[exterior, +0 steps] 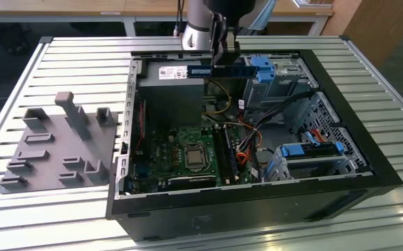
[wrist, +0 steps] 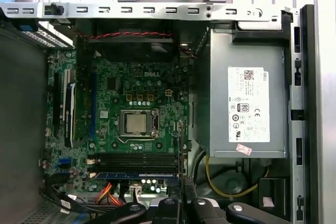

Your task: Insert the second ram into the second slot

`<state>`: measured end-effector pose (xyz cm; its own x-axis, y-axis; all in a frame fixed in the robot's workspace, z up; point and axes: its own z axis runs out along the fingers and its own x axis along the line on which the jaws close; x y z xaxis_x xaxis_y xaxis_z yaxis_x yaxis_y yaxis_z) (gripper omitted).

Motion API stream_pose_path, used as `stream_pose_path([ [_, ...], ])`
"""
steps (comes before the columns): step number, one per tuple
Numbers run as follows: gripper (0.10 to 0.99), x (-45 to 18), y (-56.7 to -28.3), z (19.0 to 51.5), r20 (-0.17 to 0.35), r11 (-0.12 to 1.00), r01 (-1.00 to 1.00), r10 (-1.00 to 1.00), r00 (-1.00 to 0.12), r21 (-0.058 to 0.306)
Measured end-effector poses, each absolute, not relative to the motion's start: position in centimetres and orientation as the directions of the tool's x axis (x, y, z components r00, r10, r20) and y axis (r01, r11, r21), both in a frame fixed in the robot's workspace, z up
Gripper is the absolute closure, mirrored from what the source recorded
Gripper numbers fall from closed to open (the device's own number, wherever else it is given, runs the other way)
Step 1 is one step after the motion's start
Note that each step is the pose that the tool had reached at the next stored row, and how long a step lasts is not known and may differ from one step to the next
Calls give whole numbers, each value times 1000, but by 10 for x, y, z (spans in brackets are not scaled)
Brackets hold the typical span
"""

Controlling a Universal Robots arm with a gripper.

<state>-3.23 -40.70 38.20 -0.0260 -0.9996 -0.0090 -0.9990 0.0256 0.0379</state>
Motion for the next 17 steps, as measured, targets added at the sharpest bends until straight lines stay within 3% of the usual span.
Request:
stream_pose_path([
  [17,945,-32,-407,374,-4,329,-944,-944,-329,37],
])
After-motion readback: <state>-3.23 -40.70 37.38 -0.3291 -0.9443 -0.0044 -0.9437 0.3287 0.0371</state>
